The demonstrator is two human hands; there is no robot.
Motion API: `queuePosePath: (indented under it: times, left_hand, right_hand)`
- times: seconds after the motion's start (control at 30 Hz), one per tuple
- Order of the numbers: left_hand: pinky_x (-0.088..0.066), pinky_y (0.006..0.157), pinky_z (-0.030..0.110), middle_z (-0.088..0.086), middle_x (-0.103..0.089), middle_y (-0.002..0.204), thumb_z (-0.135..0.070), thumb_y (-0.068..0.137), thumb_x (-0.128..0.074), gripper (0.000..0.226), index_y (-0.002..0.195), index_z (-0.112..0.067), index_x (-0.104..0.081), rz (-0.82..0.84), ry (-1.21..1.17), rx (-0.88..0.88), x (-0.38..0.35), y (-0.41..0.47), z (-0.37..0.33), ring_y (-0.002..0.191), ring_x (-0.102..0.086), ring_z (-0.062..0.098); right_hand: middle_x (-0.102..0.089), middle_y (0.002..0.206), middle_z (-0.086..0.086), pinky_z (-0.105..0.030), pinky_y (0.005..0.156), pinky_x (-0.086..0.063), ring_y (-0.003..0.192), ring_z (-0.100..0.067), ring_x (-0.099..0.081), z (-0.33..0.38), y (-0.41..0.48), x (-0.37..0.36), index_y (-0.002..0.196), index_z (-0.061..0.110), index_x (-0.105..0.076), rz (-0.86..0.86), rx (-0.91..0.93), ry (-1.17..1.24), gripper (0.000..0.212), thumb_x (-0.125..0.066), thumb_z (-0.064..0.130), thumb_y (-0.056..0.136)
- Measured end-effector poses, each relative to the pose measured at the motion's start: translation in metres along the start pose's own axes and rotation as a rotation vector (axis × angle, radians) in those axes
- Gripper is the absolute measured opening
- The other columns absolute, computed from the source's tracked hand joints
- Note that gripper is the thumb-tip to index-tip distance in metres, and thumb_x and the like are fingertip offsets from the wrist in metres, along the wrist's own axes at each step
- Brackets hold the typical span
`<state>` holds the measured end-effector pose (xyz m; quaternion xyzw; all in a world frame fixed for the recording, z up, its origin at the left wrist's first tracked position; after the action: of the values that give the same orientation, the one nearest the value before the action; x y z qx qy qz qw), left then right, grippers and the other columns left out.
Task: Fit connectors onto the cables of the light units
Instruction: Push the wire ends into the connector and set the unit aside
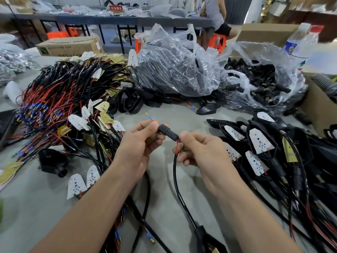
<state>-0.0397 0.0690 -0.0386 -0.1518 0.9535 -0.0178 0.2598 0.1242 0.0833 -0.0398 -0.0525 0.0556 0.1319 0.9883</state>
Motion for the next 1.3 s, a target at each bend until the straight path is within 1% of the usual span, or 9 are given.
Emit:
queuePosePath:
  times: [0.2,0.37,0.43,0.53,0.67,0.9,1.1,1.2,1.3]
  left_hand:
    - [-0.055,0.054,0.016,0.006,-0.078,0.087,-0.008,0.100,-0.055,0.018,0.085,-0.014,-0.062,0.005,-0.064,0.067,0.006,0.003,-0.004,0.054,-0.065,0.006]
    - [-0.055,0.053,0.017,0.008,-0.079,0.094,-0.006,0.099,-0.056,0.027,0.079,-0.018,-0.069,0.025,-0.026,0.071,0.006,0.001,-0.004,0.056,-0.067,0.006]
    - [-0.055,0.053,0.017,0.006,-0.078,0.091,-0.007,0.092,-0.062,0.030,0.070,-0.021,-0.077,0.020,-0.005,0.062,0.007,0.001,-0.005,0.058,-0.068,0.006]
    - [-0.054,0.056,0.015,0.000,-0.074,0.080,-0.017,0.074,-0.071,0.012,0.072,-0.023,-0.081,0.031,-0.007,0.031,0.007,0.000,-0.009,0.061,-0.066,0.004]
    - [-0.053,0.059,0.014,-0.005,-0.071,0.077,-0.019,0.072,-0.071,0.011,0.074,-0.022,-0.082,0.027,-0.027,0.022,0.010,0.003,-0.010,0.061,-0.063,0.002]
    - [-0.051,0.059,0.013,-0.006,-0.069,0.076,-0.019,0.075,-0.070,0.012,0.070,-0.022,-0.081,0.058,-0.057,0.031,0.008,0.004,-0.007,0.059,-0.057,0.003]
    - [-0.051,0.058,0.014,-0.003,-0.068,0.068,-0.024,0.072,-0.072,0.009,0.068,-0.018,-0.077,0.060,0.121,0.006,0.006,0.004,-0.003,0.056,-0.057,0.004]
    - [-0.050,0.057,0.015,-0.002,-0.074,0.074,-0.026,0.074,-0.074,0.013,0.080,-0.015,-0.076,0.065,0.201,-0.007,0.004,0.002,0.001,0.054,-0.058,0.005]
    - [-0.048,0.051,0.013,-0.001,-0.076,0.080,-0.015,0.091,-0.068,0.026,0.069,-0.022,-0.079,-0.079,0.135,-0.091,0.008,0.005,-0.006,0.051,-0.057,0.003]
  right_hand:
    - [-0.077,0.089,-0.019,-0.023,0.052,-0.044,0.051,-0.016,-0.057,-0.002,-0.003,0.005,0.089,0.005,-0.075,0.201,-0.281,0.024,0.033,-0.047,0.017,0.104]
    - [-0.074,0.102,-0.022,-0.042,0.089,-0.061,0.092,-0.031,-0.073,-0.002,-0.005,0.000,0.096,0.002,-0.074,0.336,-0.351,0.330,0.037,-0.044,0.020,0.106]
    - [-0.074,0.096,-0.022,-0.033,0.069,-0.063,0.078,-0.028,-0.073,-0.001,-0.007,-0.002,0.089,0.003,-0.076,0.327,-0.318,0.364,0.032,-0.050,0.014,0.103]
    - [-0.073,0.085,-0.019,-0.019,0.042,-0.040,0.051,-0.018,-0.056,0.001,-0.007,-0.003,0.086,0.003,-0.076,0.251,-0.282,0.329,0.025,-0.061,0.022,0.092]
    - [-0.069,0.073,-0.015,-0.020,0.041,-0.025,0.043,-0.014,-0.044,0.000,-0.002,0.001,0.088,0.000,-0.073,0.203,-0.277,0.305,0.042,-0.046,0.028,0.106]
    - [-0.058,0.053,-0.006,-0.017,0.036,-0.022,0.034,-0.010,-0.030,-0.009,-0.002,-0.005,0.071,0.008,-0.070,-0.002,-0.130,0.054,0.026,-0.064,0.013,0.096]
    - [-0.073,0.068,-0.004,-0.022,0.046,-0.041,0.044,-0.013,-0.055,-0.008,-0.005,-0.015,0.083,0.021,-0.072,0.066,0.071,-0.277,0.028,-0.060,0.046,0.091]
    - [-0.073,0.067,-0.004,-0.026,0.048,-0.043,0.045,-0.014,-0.058,-0.009,-0.006,-0.020,0.078,0.026,-0.068,0.086,0.113,-0.387,0.019,-0.061,0.039,0.090]
    - [-0.073,0.068,-0.006,-0.027,0.050,-0.042,0.051,-0.018,-0.061,-0.012,-0.007,-0.021,0.066,0.026,-0.065,0.150,0.042,-0.365,0.028,-0.062,0.031,0.093]
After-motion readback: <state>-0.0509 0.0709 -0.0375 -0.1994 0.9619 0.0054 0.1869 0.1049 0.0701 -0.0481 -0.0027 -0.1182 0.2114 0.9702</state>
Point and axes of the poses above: each hand's wrist, its own y-axis towards the middle knuckle, its own x-axis out of the back of the hand, z = x × y, the point moved 2 cm from there along y, towards the middle knuckle
